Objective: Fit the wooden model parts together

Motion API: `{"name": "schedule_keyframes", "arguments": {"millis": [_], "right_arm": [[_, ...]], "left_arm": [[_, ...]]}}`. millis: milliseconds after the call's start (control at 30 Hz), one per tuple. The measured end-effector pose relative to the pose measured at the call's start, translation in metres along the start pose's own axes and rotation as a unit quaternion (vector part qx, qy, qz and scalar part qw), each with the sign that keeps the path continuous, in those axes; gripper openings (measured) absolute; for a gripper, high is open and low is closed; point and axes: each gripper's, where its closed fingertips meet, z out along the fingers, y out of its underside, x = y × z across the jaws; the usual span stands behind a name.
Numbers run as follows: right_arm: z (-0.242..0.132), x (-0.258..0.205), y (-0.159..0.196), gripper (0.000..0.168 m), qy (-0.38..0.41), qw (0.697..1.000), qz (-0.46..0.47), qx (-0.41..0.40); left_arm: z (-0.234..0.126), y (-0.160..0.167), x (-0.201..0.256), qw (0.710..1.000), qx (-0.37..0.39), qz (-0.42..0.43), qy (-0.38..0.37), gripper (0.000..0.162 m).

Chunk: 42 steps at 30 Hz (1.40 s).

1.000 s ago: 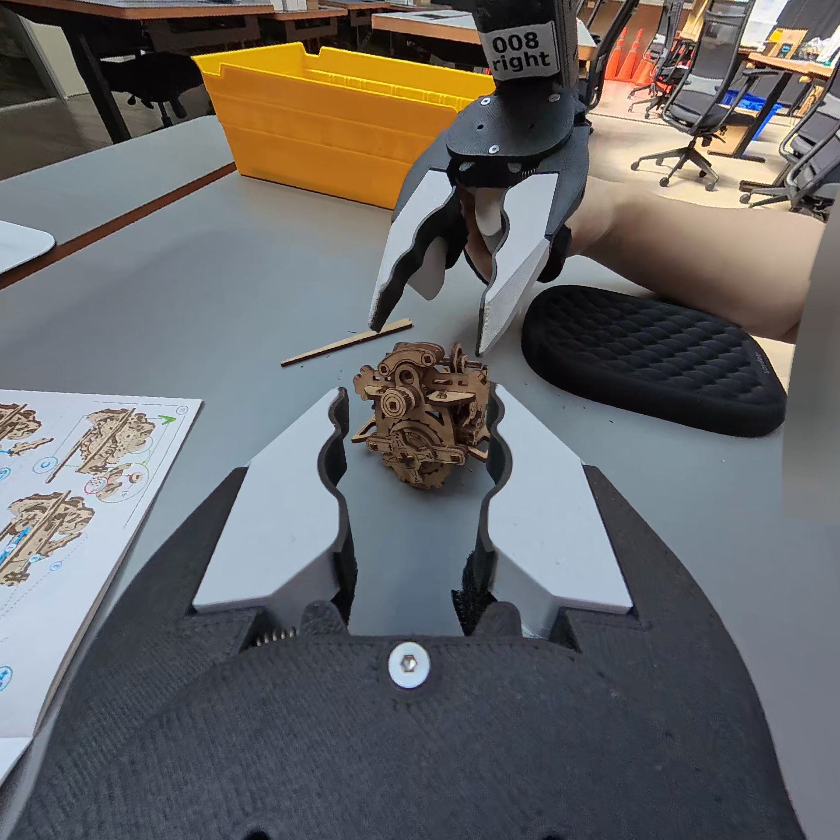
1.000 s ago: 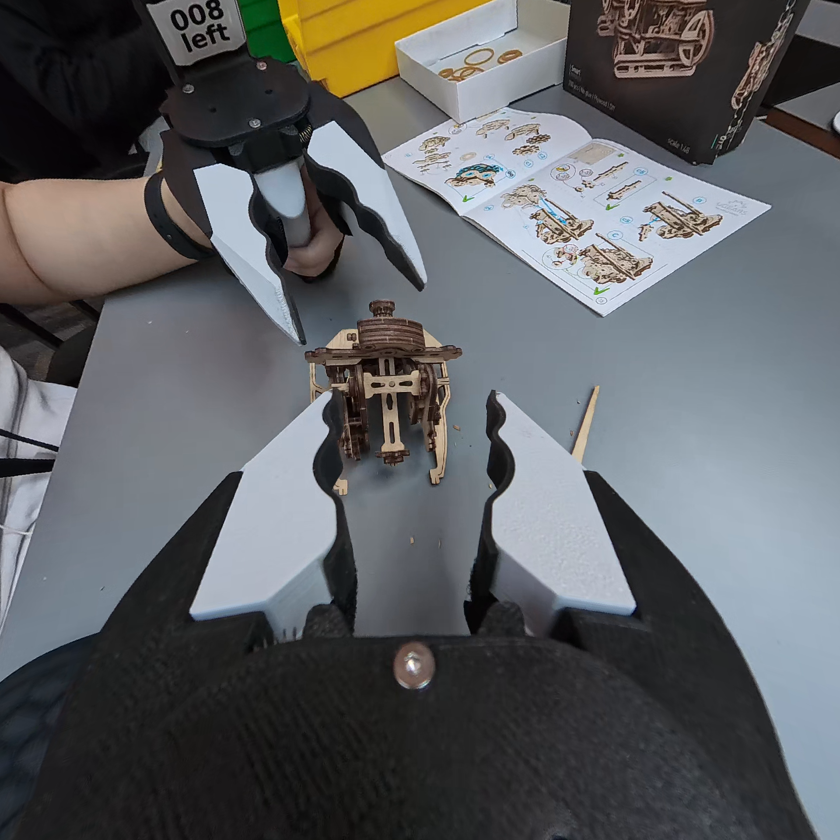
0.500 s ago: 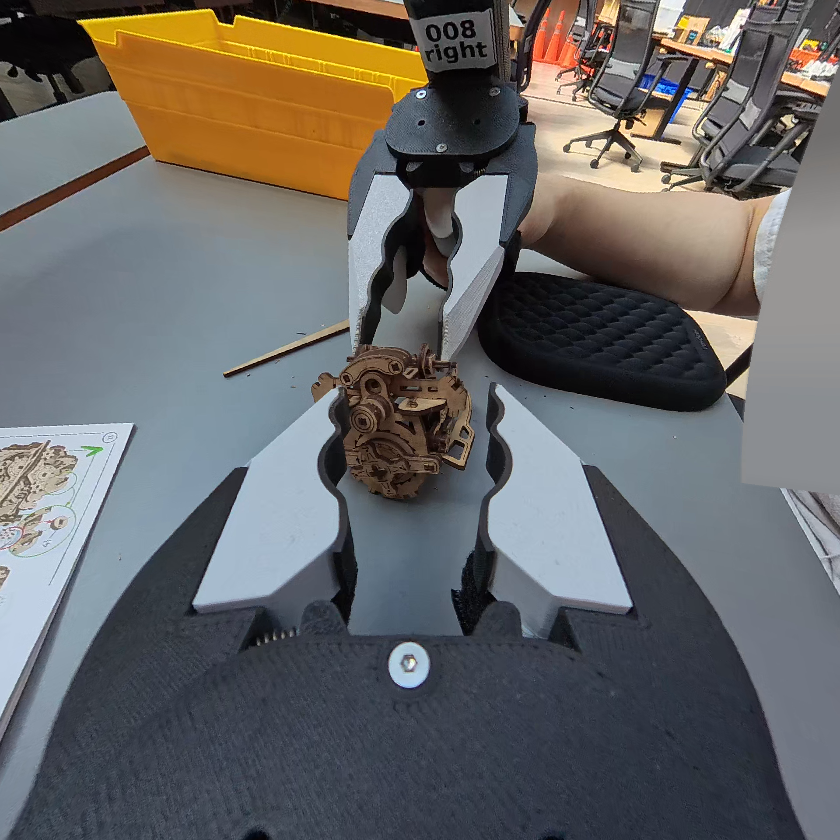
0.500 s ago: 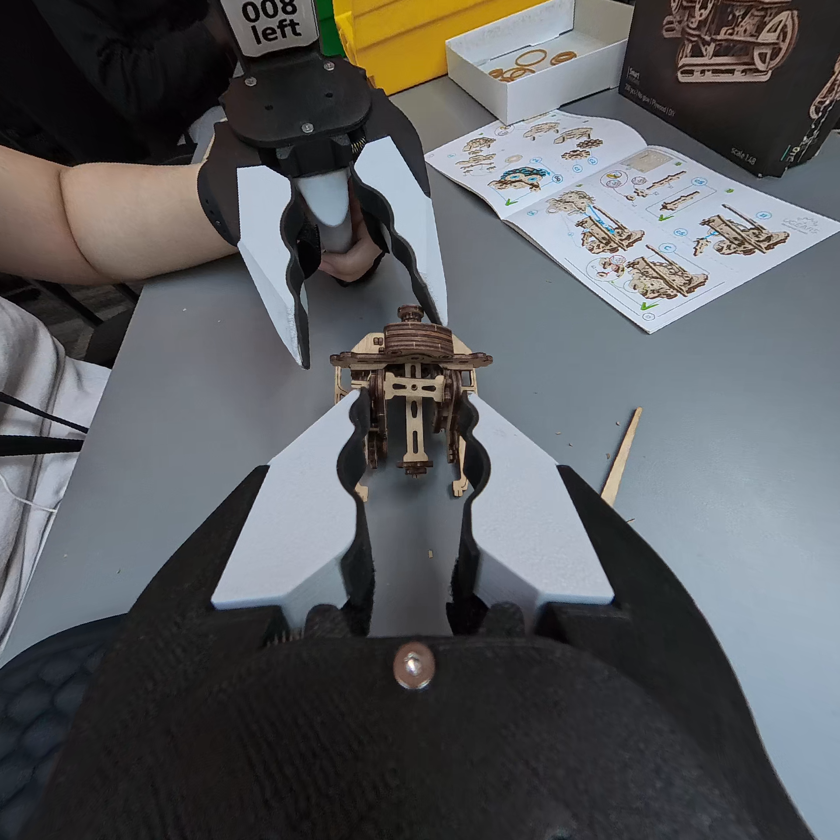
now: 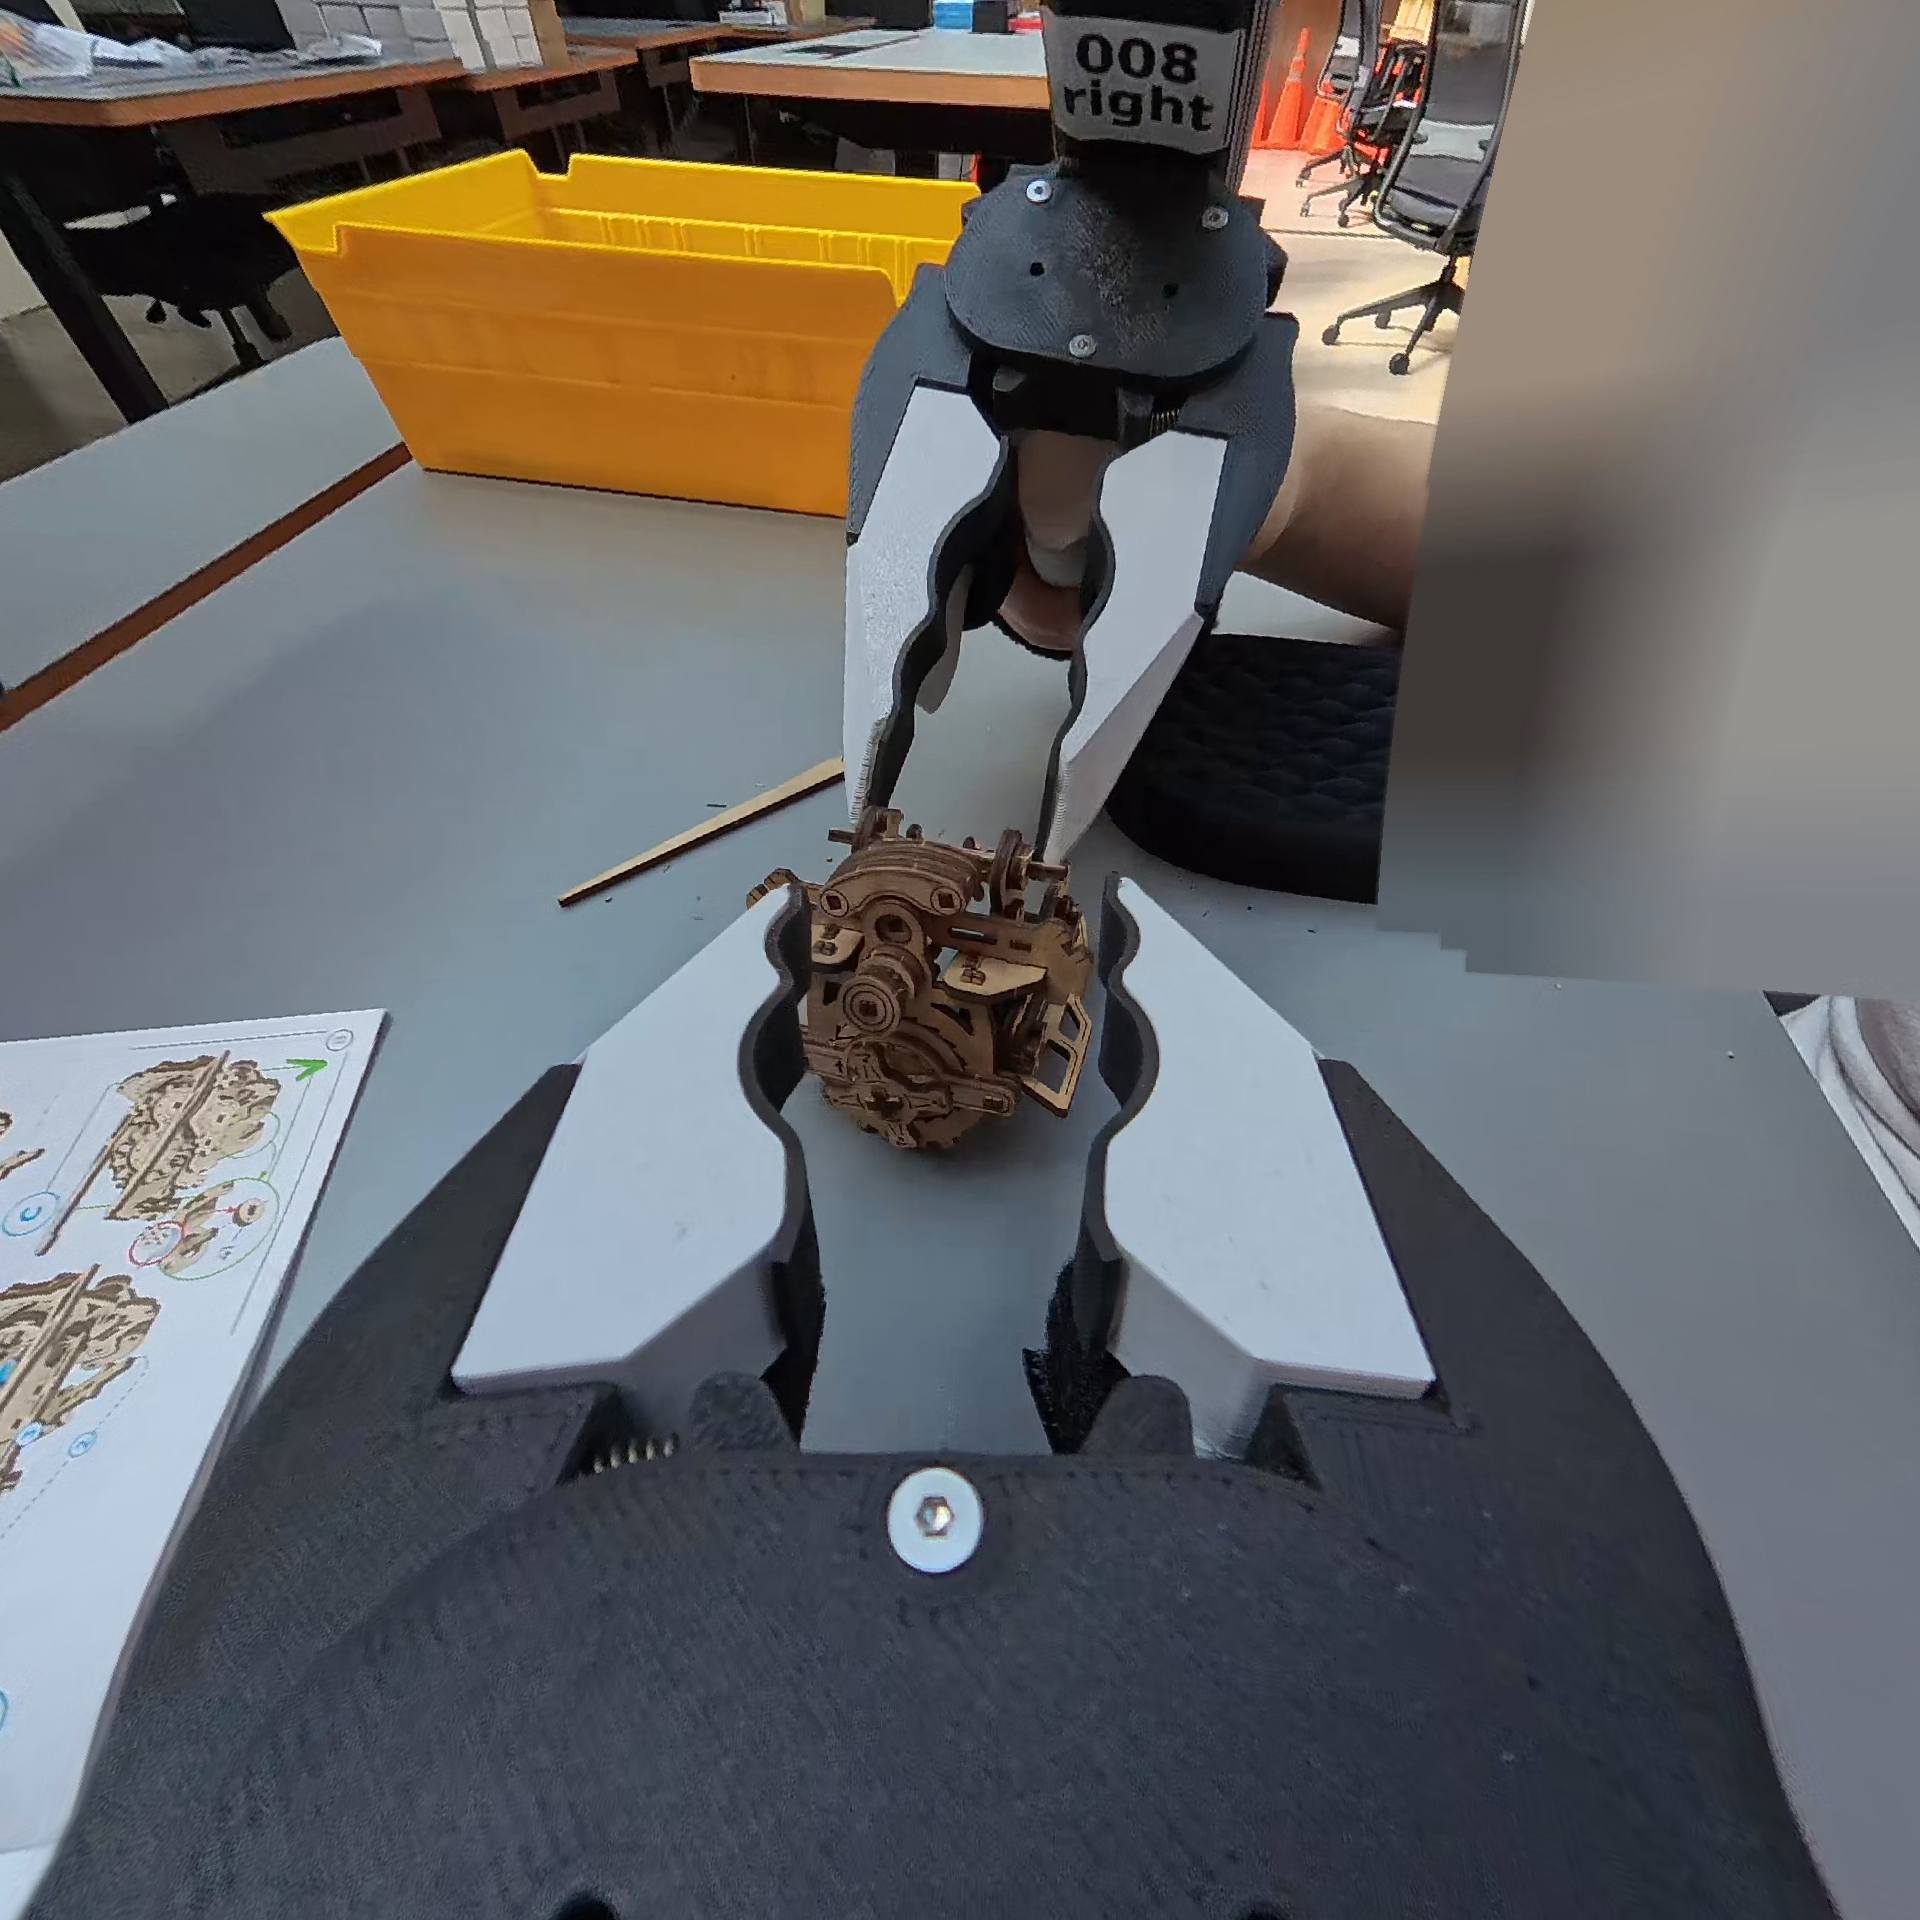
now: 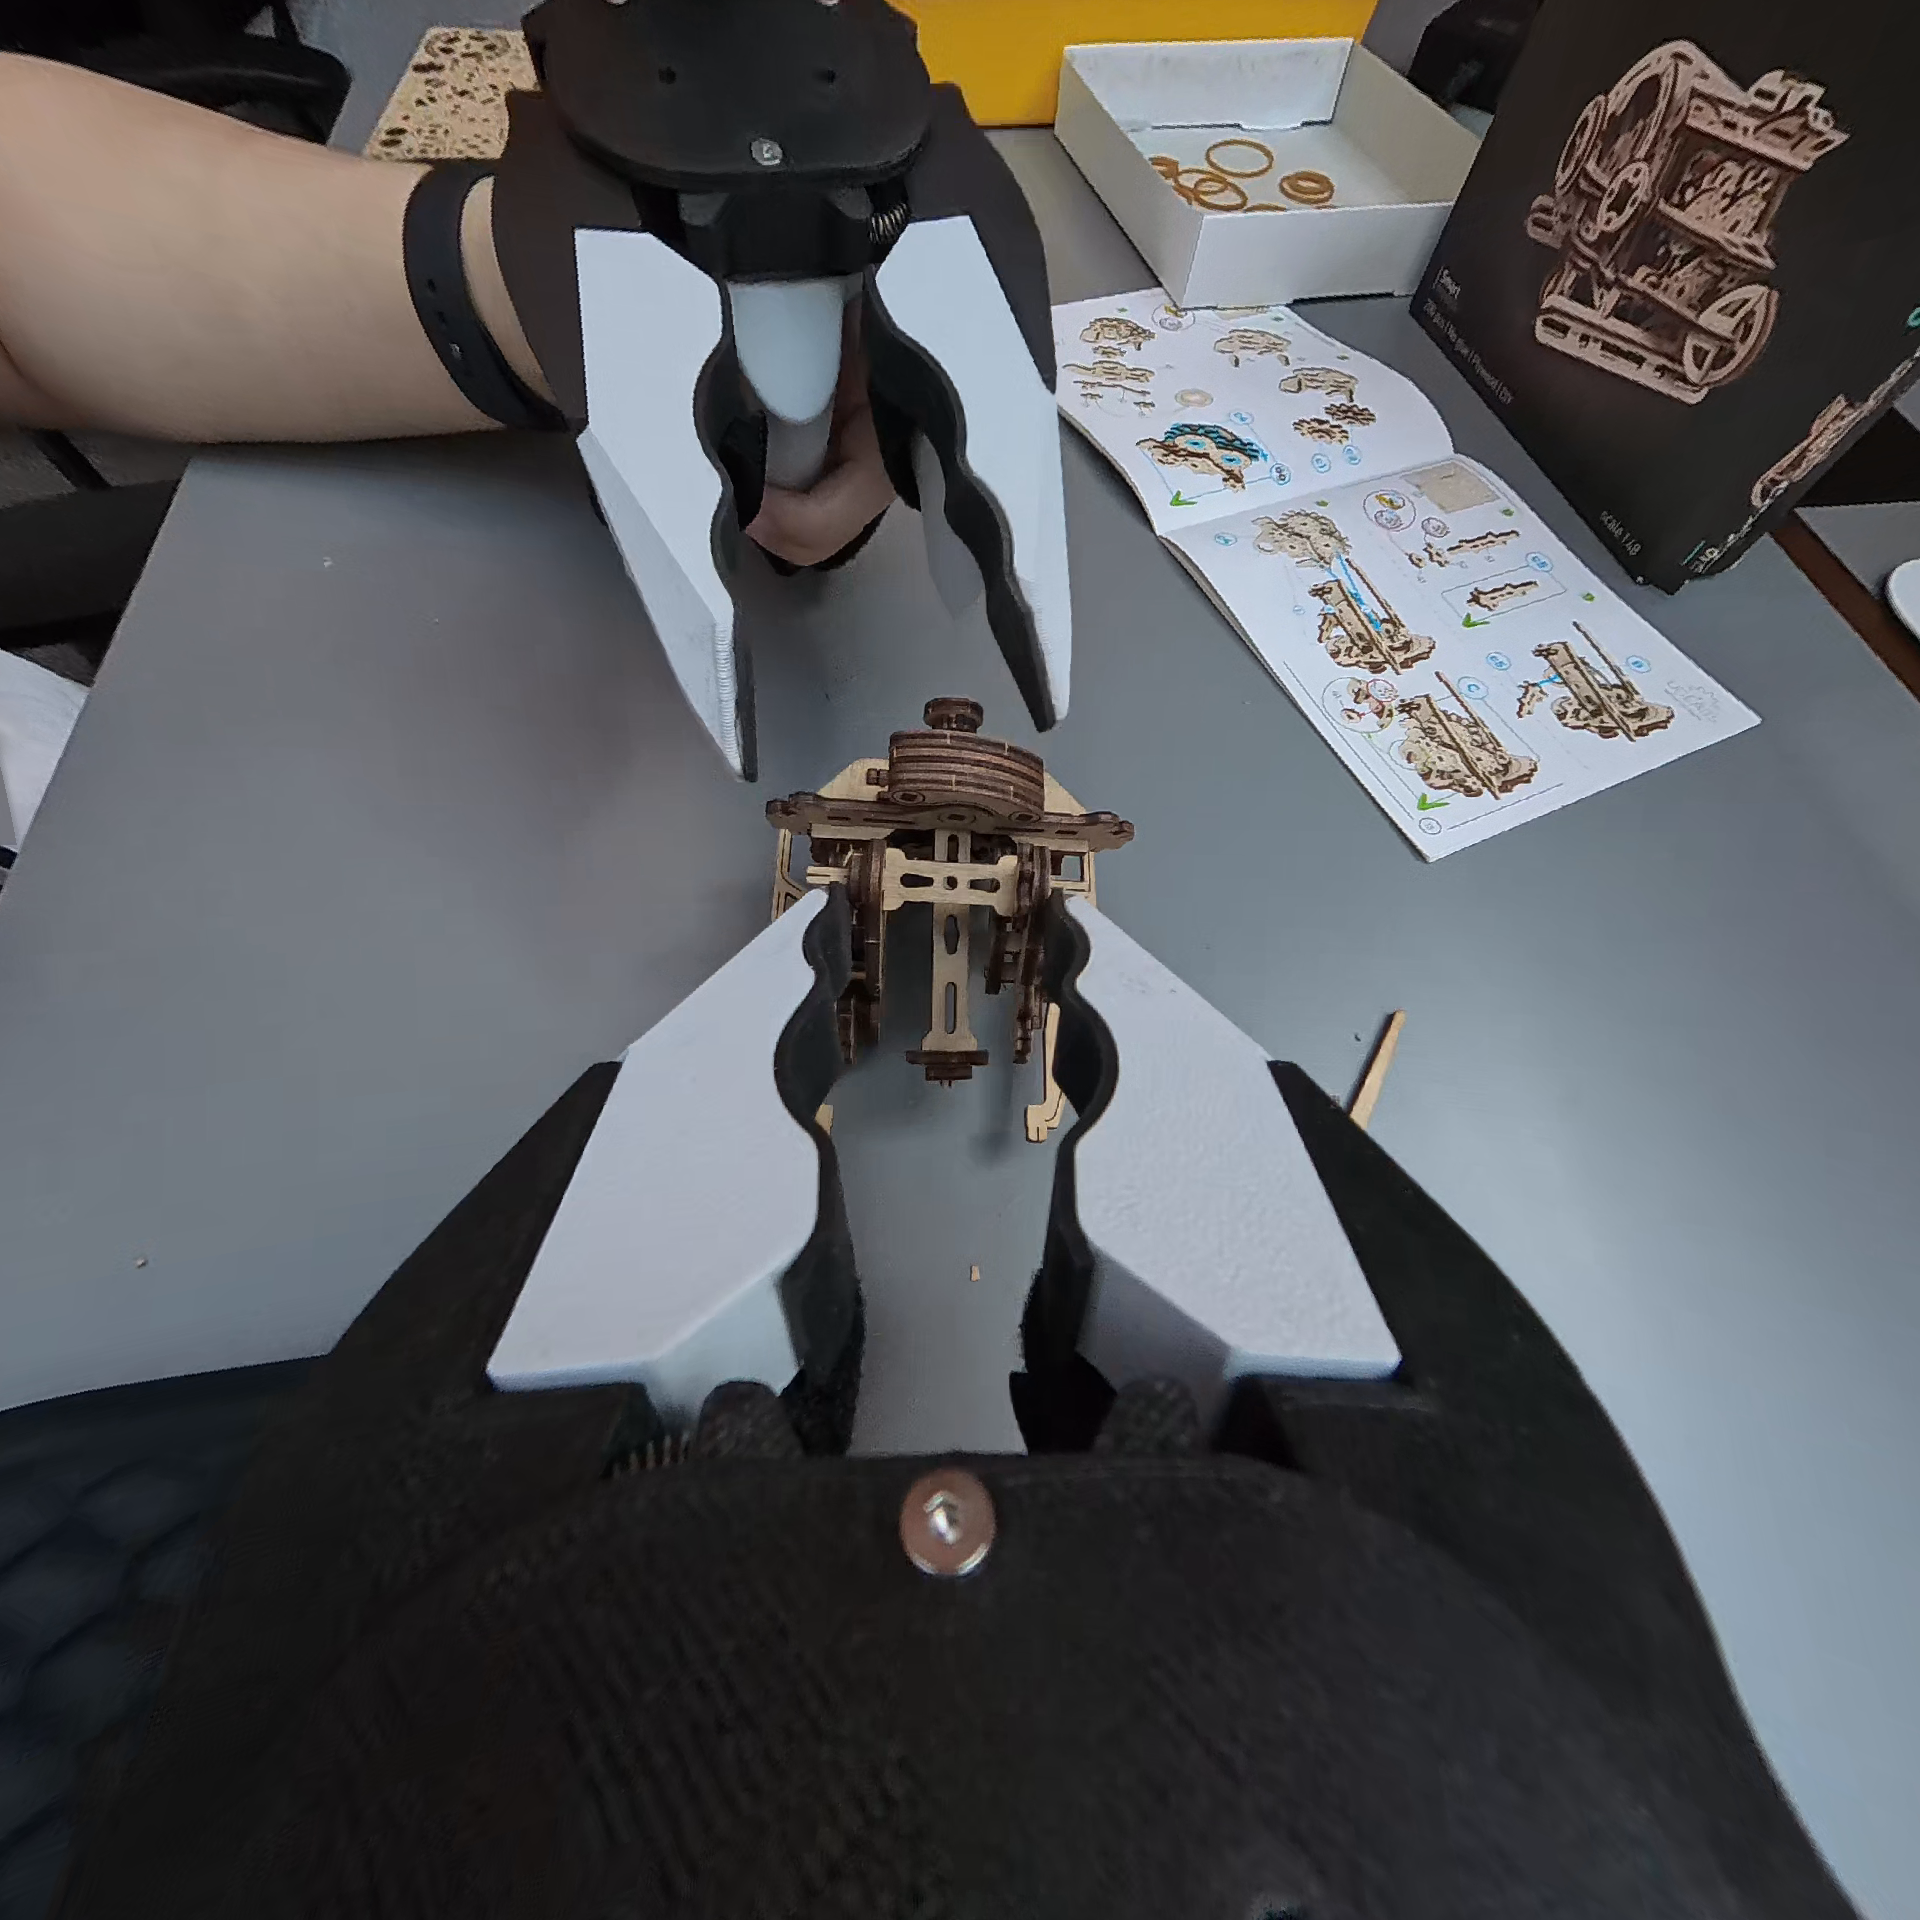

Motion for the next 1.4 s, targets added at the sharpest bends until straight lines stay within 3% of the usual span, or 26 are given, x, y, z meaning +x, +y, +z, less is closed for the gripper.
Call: {"name": "schedule_keyframes", "arguments": {"millis": [100,233,533,767,1400], "right_arm": [[0.001,-0.001,-0.003,0.035,0.030,0.998,-0.053,-0.011],[0.001,-0.003,-0.004,0.036,0.064,0.992,-0.109,-0.028],[0.002,-0.001,-0.004,0.036,0.093,0.984,-0.144,-0.042],[0.002,-0.007,-0.004,0.035,0.094,0.977,-0.185,-0.046],[0.009,-0.011,-0.008,0.036,0.100,0.975,-0.198,-0.026]], "left_arm": [[-0.003,-0.011,-0.005,0.995,-0.015,0.088,-0.040,0.056],[0.002,-0.001,-0.005,0.973,-0.099,0.195,-0.070,0.056],[0.016,0.007,-0.002,0.941,-0.192,0.279,-0.031,0.051],[0.017,0.014,0.001,0.925,-0.217,0.312,-0.004,0.036],[0.010,0.017,0.001,0.931,-0.187,0.311,-0.032,0.034]]}}
